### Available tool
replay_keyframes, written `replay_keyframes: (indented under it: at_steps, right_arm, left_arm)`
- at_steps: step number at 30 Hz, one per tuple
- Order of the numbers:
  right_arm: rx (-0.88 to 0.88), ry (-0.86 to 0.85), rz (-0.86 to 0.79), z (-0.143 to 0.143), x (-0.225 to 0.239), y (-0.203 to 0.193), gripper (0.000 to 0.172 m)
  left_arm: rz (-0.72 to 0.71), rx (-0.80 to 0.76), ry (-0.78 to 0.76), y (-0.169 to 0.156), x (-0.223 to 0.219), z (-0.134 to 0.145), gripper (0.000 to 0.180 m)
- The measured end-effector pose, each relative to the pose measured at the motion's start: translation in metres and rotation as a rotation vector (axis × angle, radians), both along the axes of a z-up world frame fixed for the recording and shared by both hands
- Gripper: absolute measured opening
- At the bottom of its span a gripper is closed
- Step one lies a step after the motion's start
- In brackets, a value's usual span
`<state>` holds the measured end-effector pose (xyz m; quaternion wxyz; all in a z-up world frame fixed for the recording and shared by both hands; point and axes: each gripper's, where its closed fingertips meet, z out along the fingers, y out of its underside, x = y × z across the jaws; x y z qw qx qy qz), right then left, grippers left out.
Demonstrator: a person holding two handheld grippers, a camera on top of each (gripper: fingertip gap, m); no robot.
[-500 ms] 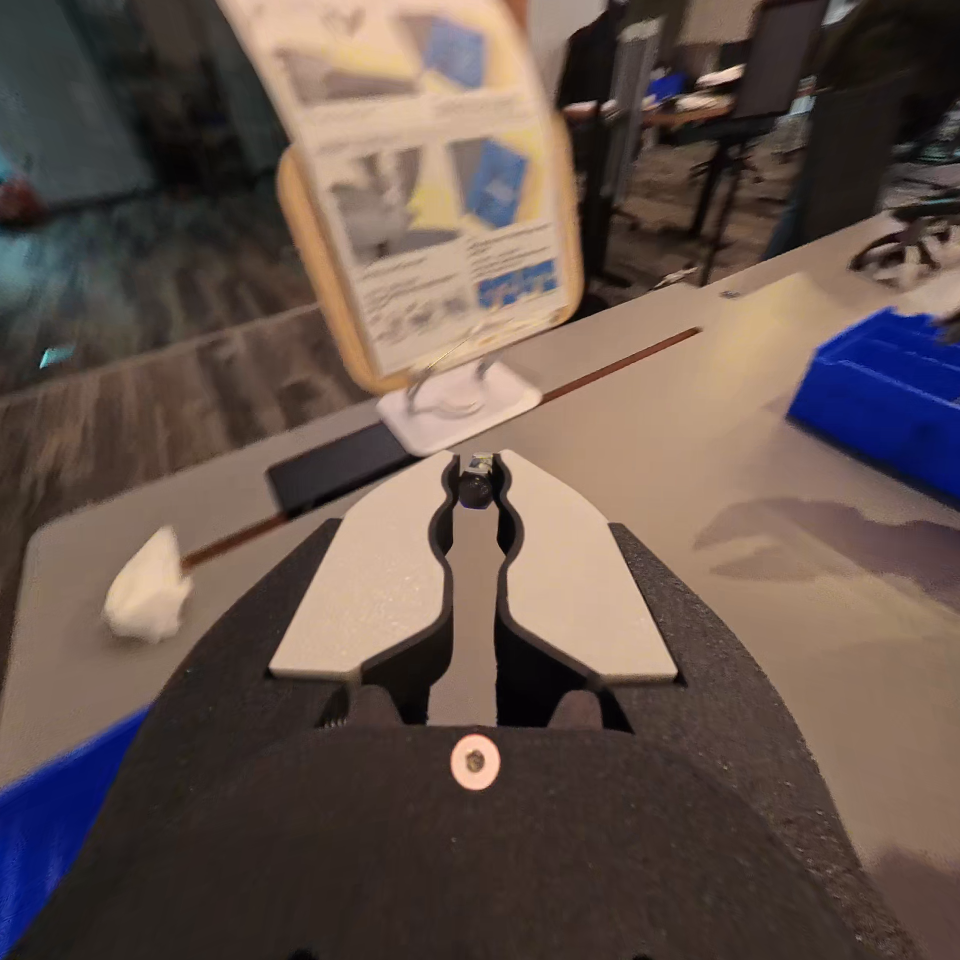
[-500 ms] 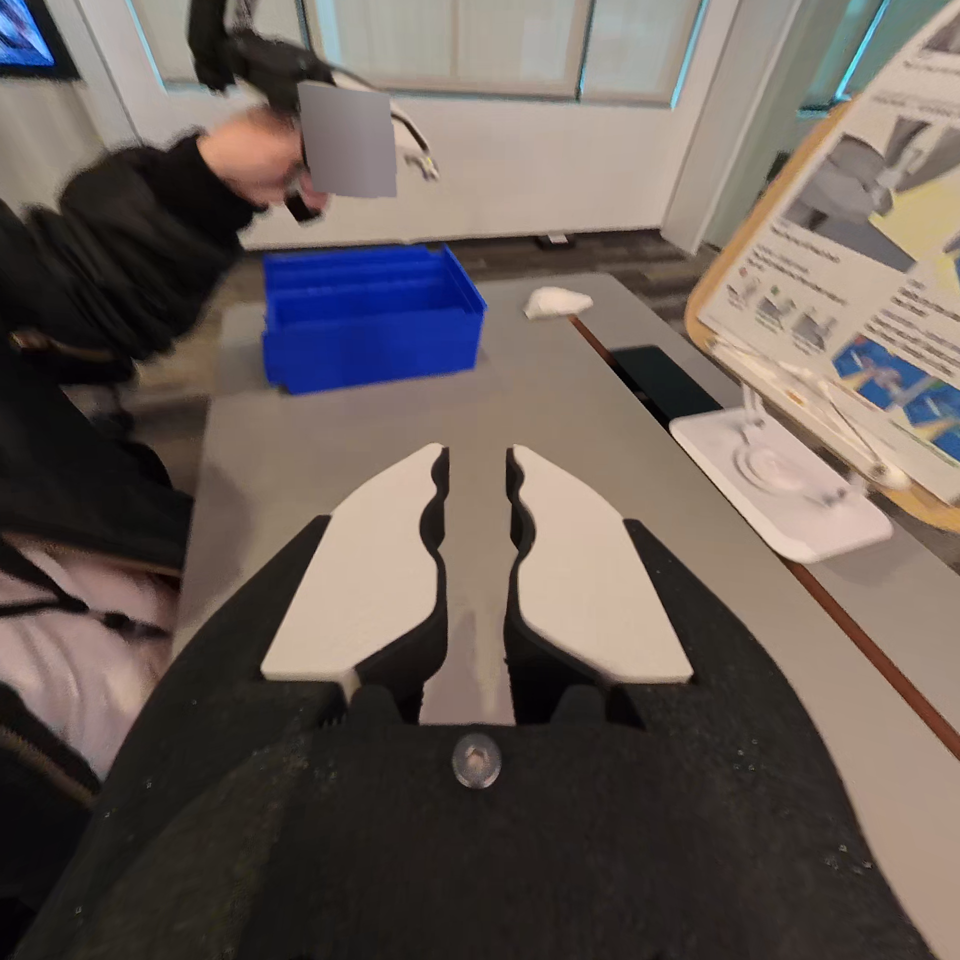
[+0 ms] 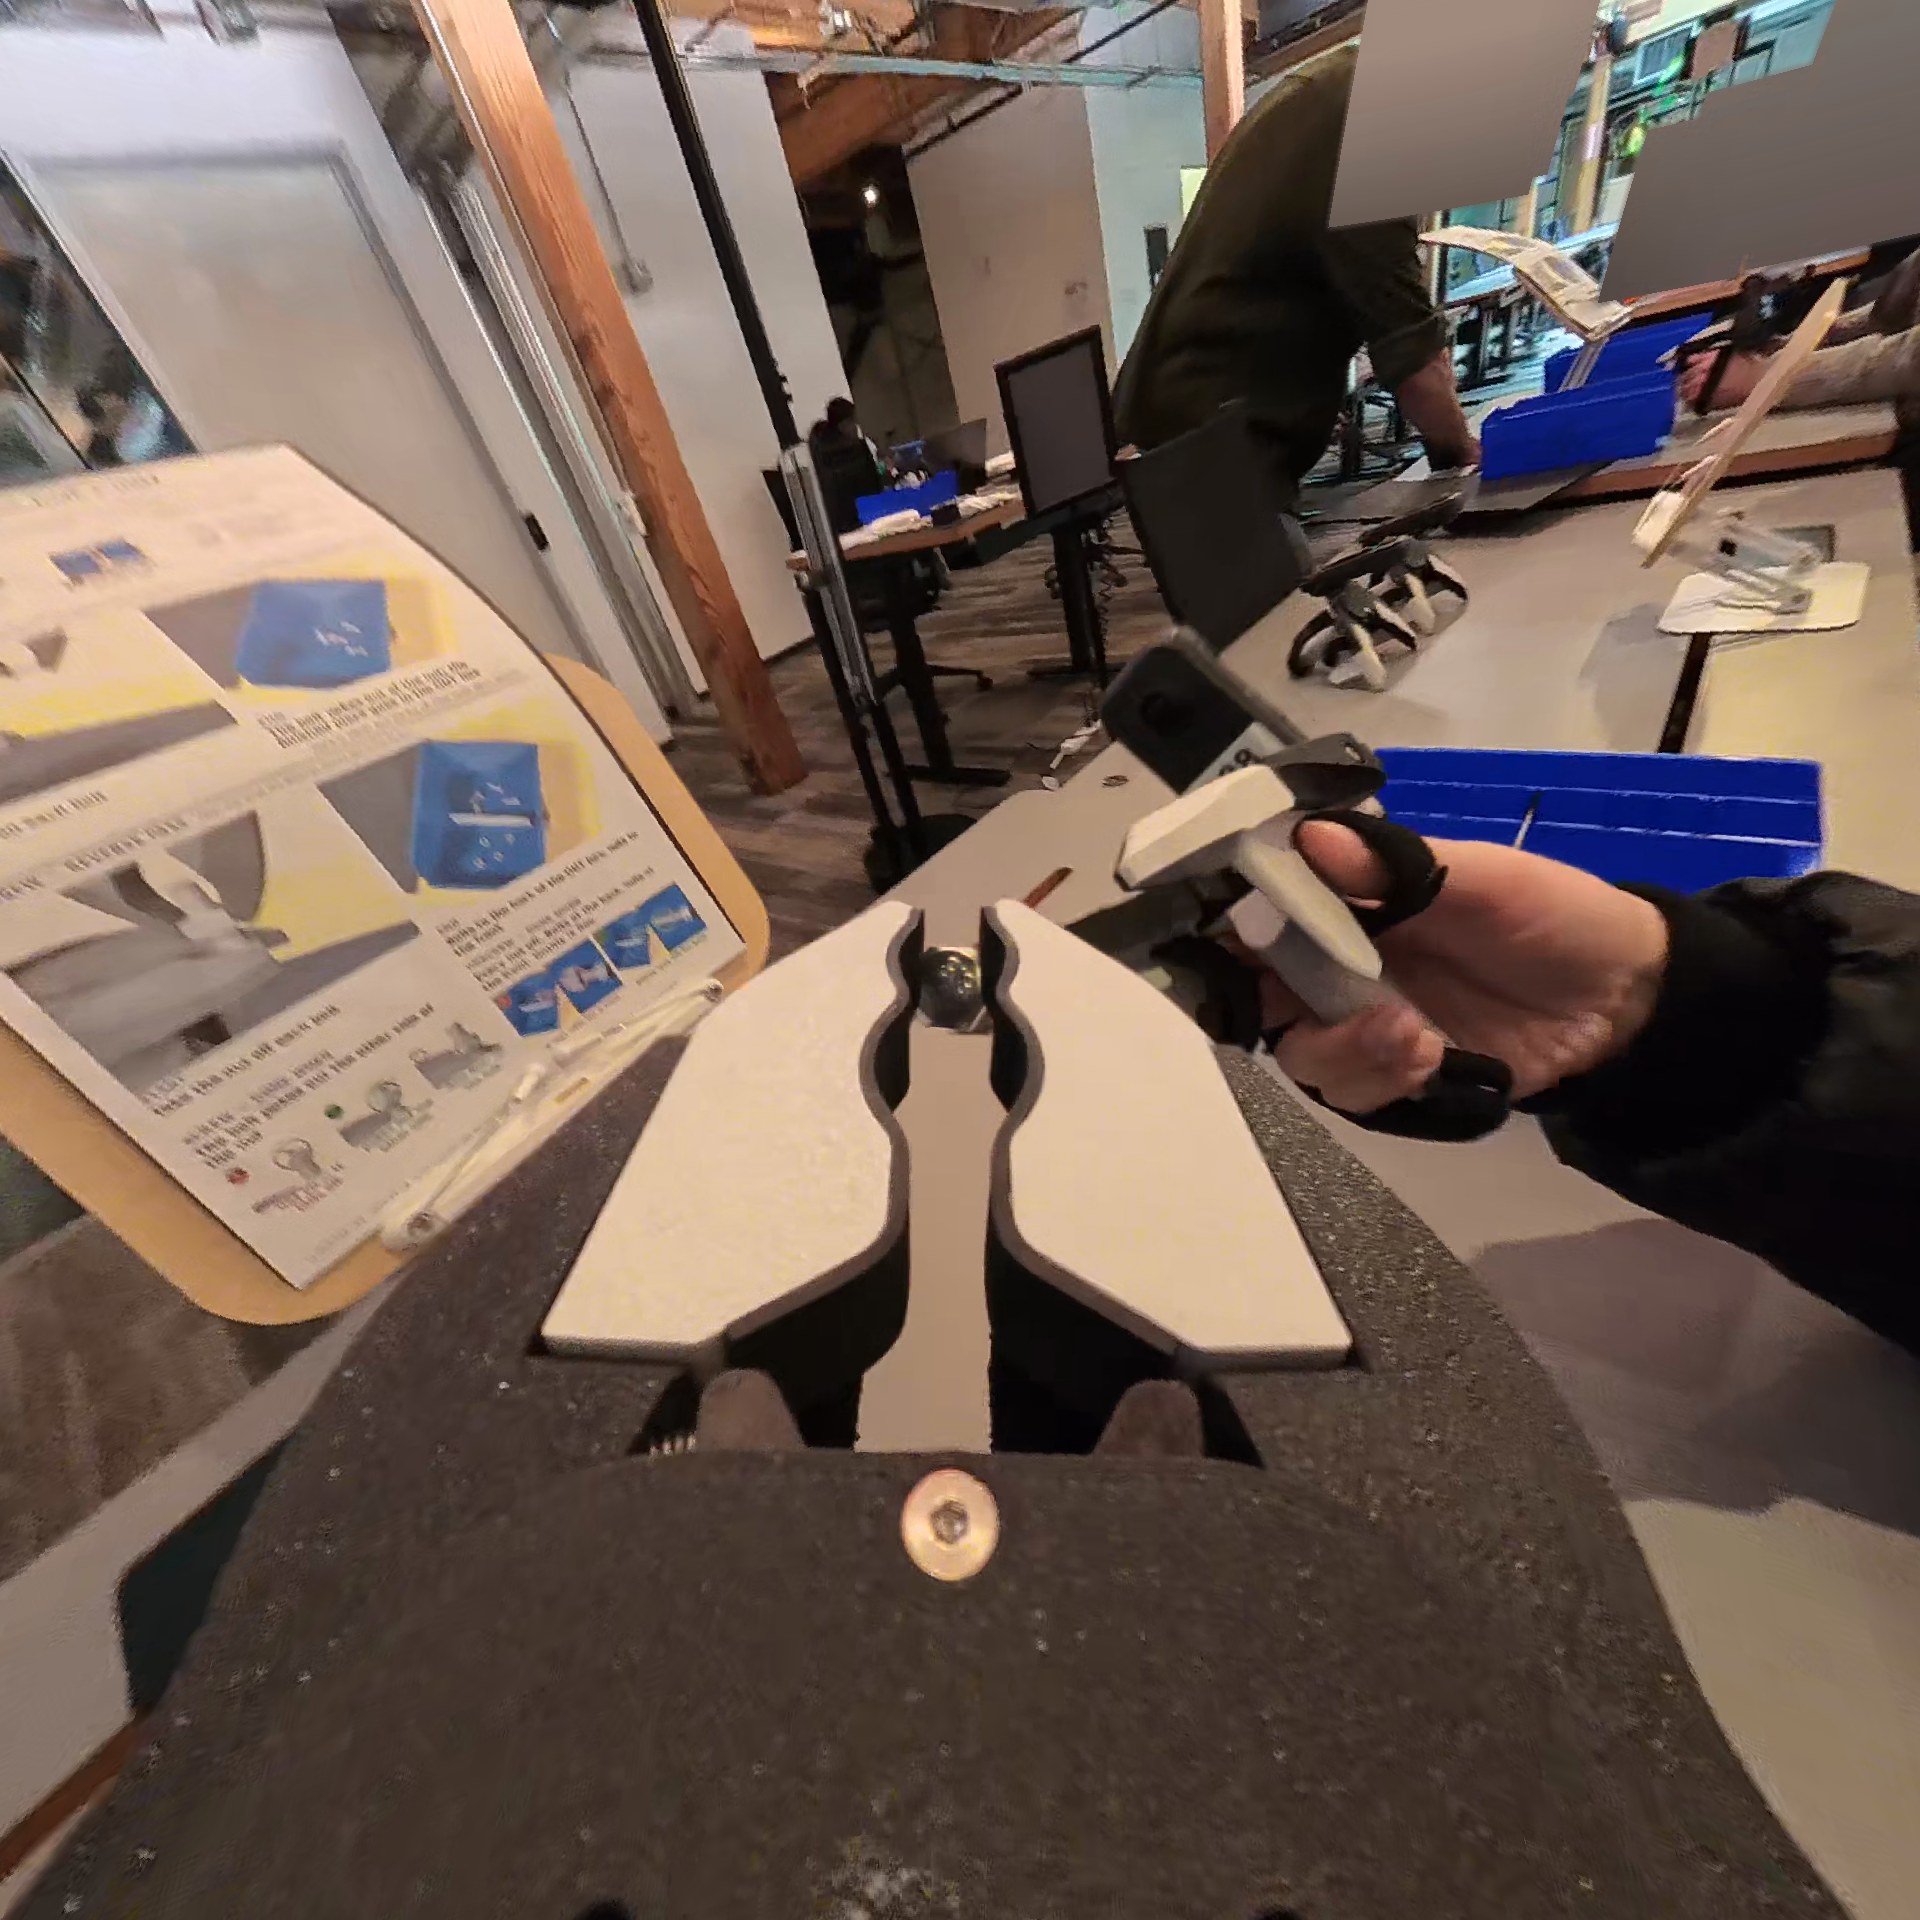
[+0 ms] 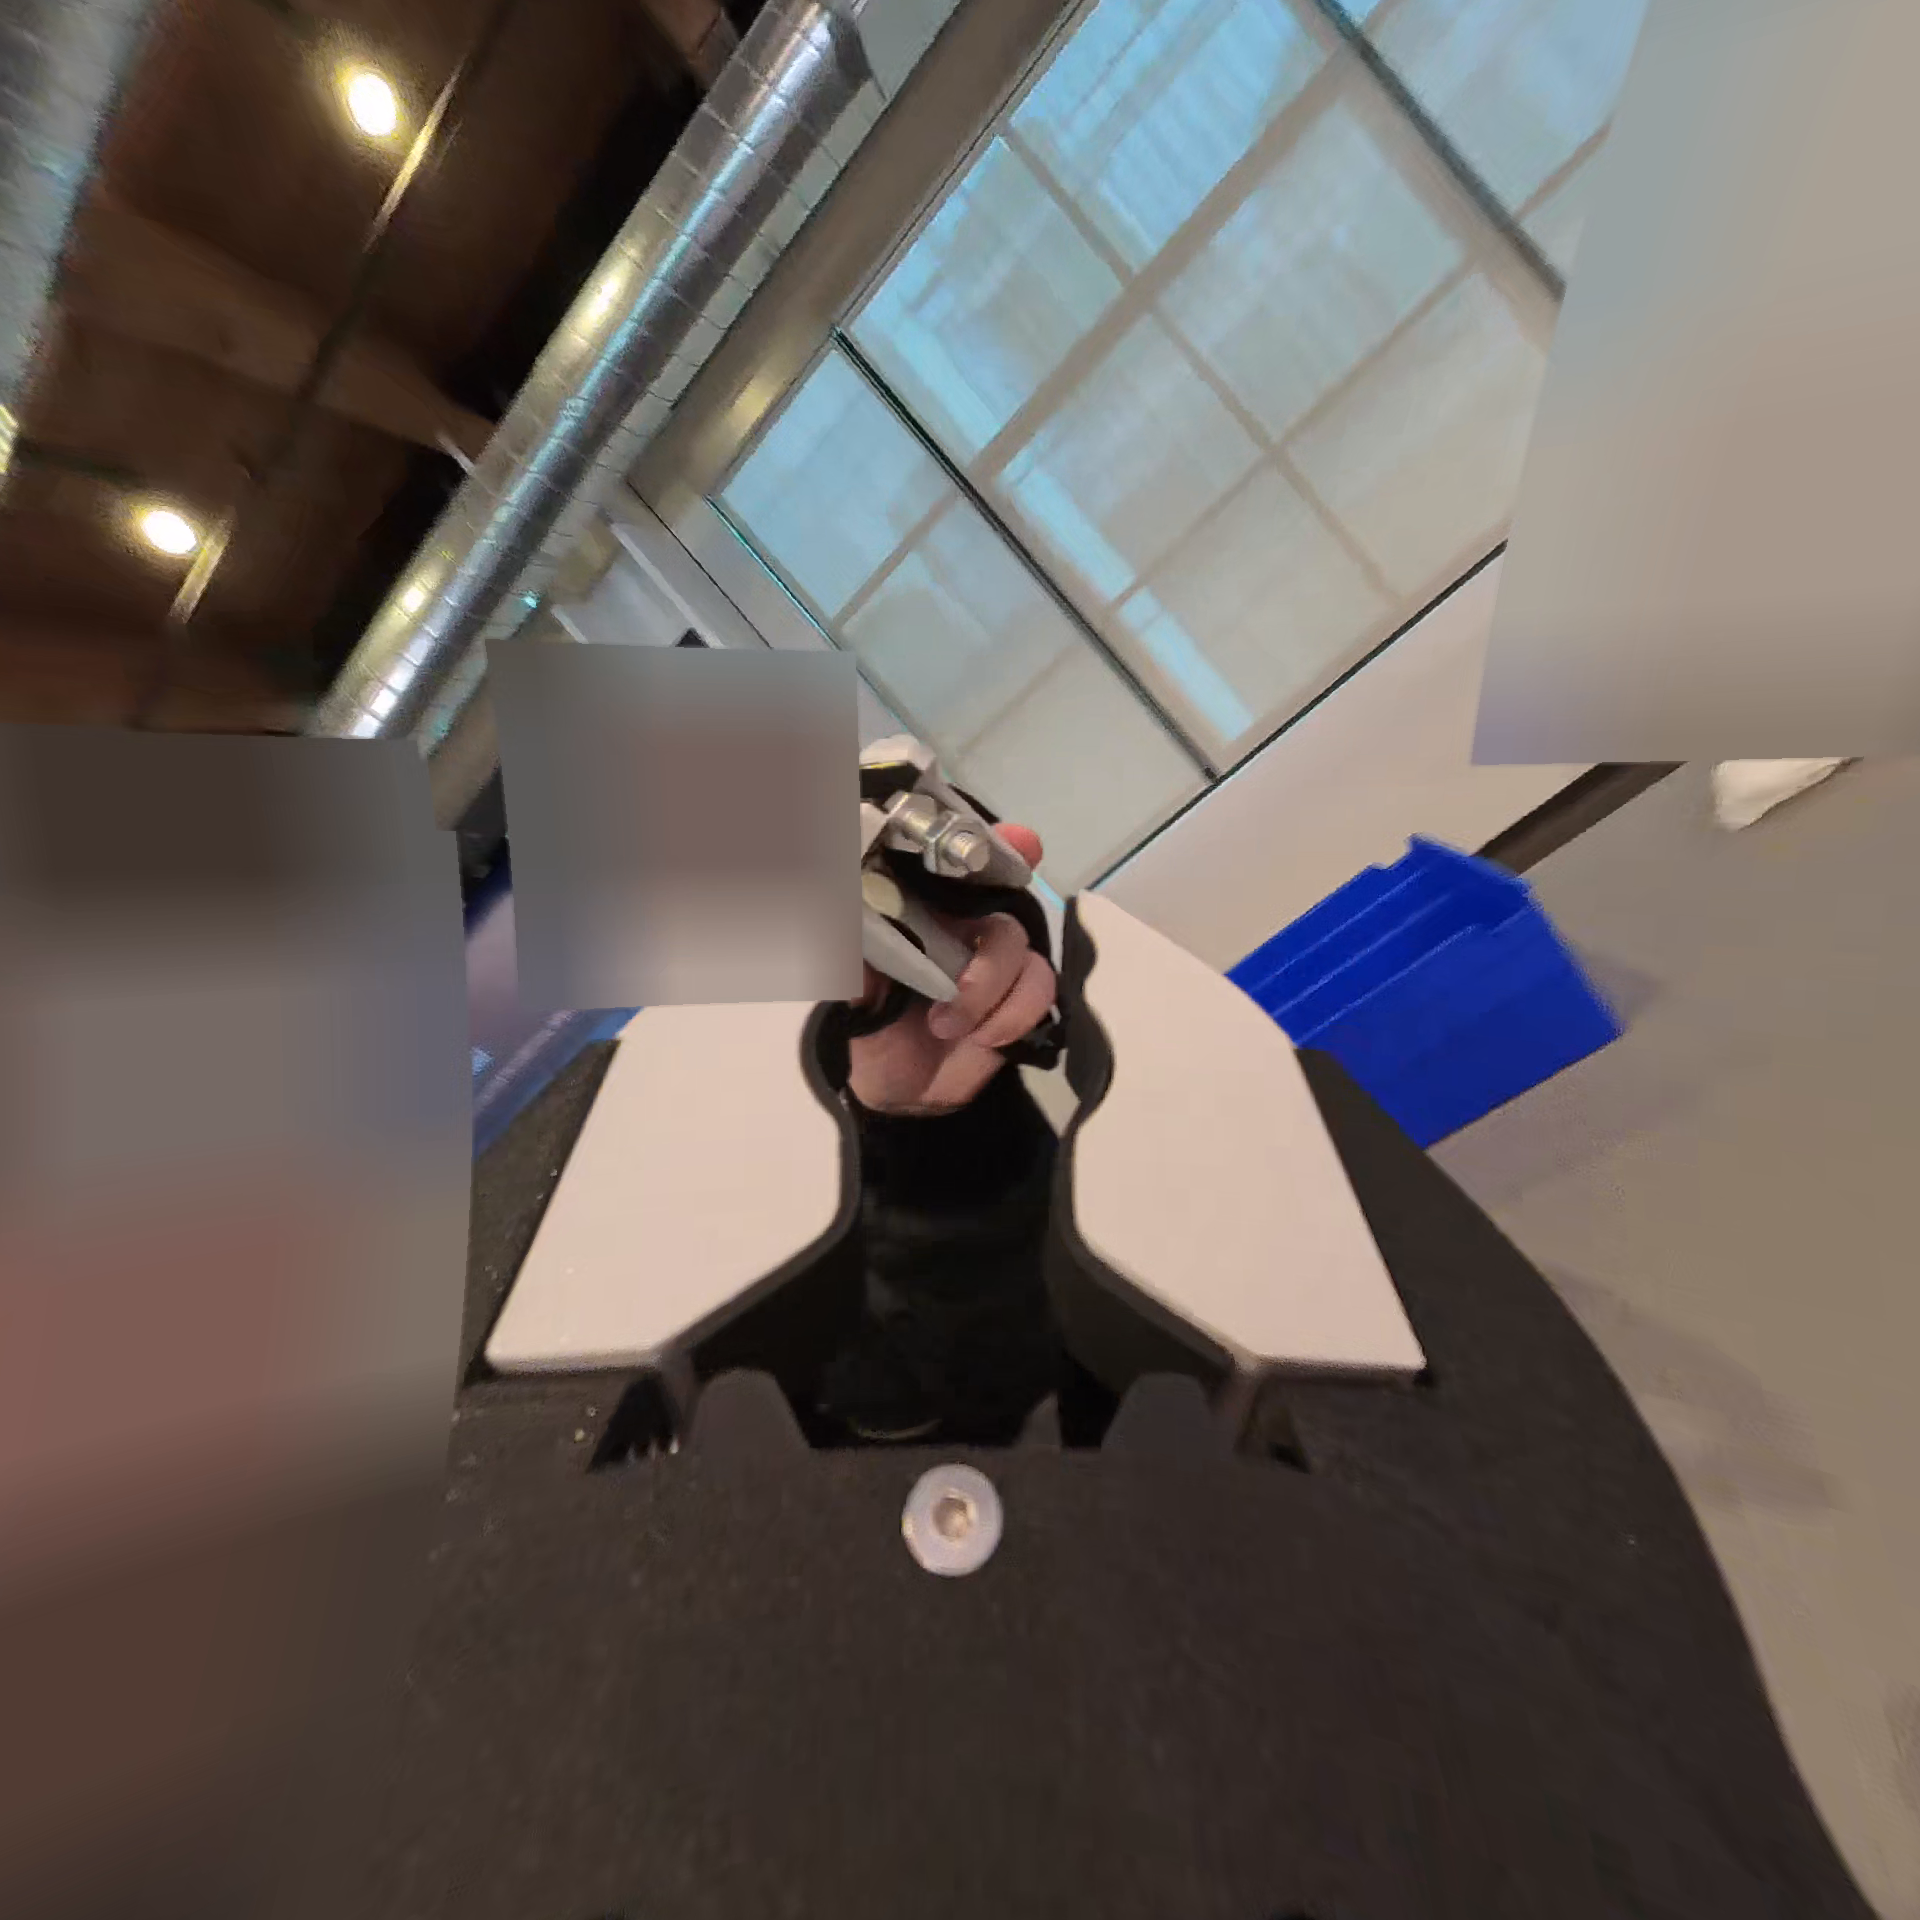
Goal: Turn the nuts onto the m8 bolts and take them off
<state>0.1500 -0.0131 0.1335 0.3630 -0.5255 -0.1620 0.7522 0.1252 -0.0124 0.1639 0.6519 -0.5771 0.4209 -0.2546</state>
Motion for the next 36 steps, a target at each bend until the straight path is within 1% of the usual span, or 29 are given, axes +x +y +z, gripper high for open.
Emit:
replay_keyframes:
  at_steps: [2, 3, 5, 6, 7, 8, 9, 11, 13, 14, 15, 18, 19, 21, 23, 25, 28, 30, 32, 34, 36]
  right_arm:
    - [-0.088, 0.065, 0.036, 0.001, -0.007, 0.001, 0.039]
    - [-0.119, 0.087, 0.058, 0.0, -0.012, 0.002, 0.041]
    - [-0.183, 0.124, 0.123, -0.002, -0.024, -0.002, 0.041]
    - [-0.207, 0.142, 0.158, -0.004, -0.028, -0.004, 0.04]
    - [-0.215, 0.144, 0.169, -0.008, -0.031, -0.005, 0.035]
    - [-0.211, 0.118, 0.137, -0.017, -0.03, -0.002, 0.028]
    - [-0.199, 0.059, 0.078, -0.031, -0.028, 0.005, 0.028]
    - [-0.14, -0.086, -0.067, -0.062, -0.015, 0.021, 0.028]
    - [-0.104, -0.172, -0.186, -0.085, 0.002, 0.034, 0.026]
    - [-0.104, -0.19, -0.204, -0.093, 0.007, 0.037, 0.026]
    - [-0.105, -0.185, -0.208, -0.097, 0.01, 0.038, 0.026]
    - [-0.1, -0.171, -0.18, -0.104, 0.008, 0.04, 0.026]
    - [-0.102, -0.172, -0.169, -0.106, 0.006, 0.04, 0.024]
    - [-0.094, -0.186, -0.151, -0.108, 0.001, 0.037, 0.022]
    - [-0.066, -0.217, -0.141, -0.11, -0.004, 0.033, 0.022]
    - [-0.037, -0.246, -0.139, -0.11, -0.008, 0.031, 0.022]
    - [-0.006, -0.272, -0.109, -0.111, -0.017, 0.024, 0.022]
    - [0.028, -0.309, -0.078, -0.114, -0.025, 0.017, 0.022]
    - [0.09, -0.357, -0.016, -0.119, -0.038, 0.005, 0.023]
    - [0.155, -0.429, 0.052, -0.127, -0.052, -0.01, 0.023]
    - [0.199, -0.488, 0.09, -0.135, -0.064, -0.019, 0.026]
  left_arm:
    - [0.014, 0.019, 0.017, -0.002, 0.002, -0.001, 0.007]
    - [0.014, 0.029, 0.01, -0.004, 0.003, 0.0, 0.0]
    - [0.012, 0.027, -0.002, -0.004, 0.006, 0.002, 0.0]
    - [0.006, 0.022, 0.002, -0.004, 0.007, 0.001, 0.0]
    - [0.007, 0.015, 0.021, -0.001, 0.009, -0.004, 0.0]
    - [0.022, 0.002, 0.057, 0.004, 0.009, -0.013, 0.0]
    - [0.048, -0.01, 0.084, 0.013, 0.008, -0.025, 0.0]
    - [0.099, -0.075, 0.116, 0.026, 0.001, -0.061, 0.0]
    - [0.141, -0.124, 0.117, 0.029, -0.011, -0.098, 0.0]
    - [0.188, -0.118, 0.104, 0.032, -0.022, -0.109, 0.0]
    - [0.255, -0.094, 0.065, 0.036, -0.036, -0.114, 0.0]
    - [0.281, -0.1, -0.095, 0.038, -0.064, -0.12, 0.0]
    - [0.3, -0.093, -0.129, 0.044, -0.075, -0.124, 0.0]
    - [0.303, -0.16, -0.147, 0.051, -0.087, -0.133, 0.0]
    - [0.268, -0.12, -0.157, 0.047, -0.091, -0.117, 0.0]
    - [0.277, -0.065, -0.134, 0.047, -0.094, -0.102, 0.0]
    - [0.216, -0.077, -0.138, 0.04, -0.087, -0.085, 0.0]
    - [0.186, -0.082, -0.151, 0.029, -0.085, -0.074, 0.0]
    - [0.179, -0.052, -0.13, 0.014, -0.088, -0.06, 0.0]
    - [0.187, -0.016, -0.098, -0.002, -0.098, -0.046, 0.0]
    - [0.194, -0.021, -0.059, -0.016, -0.114, -0.038, 0.0]
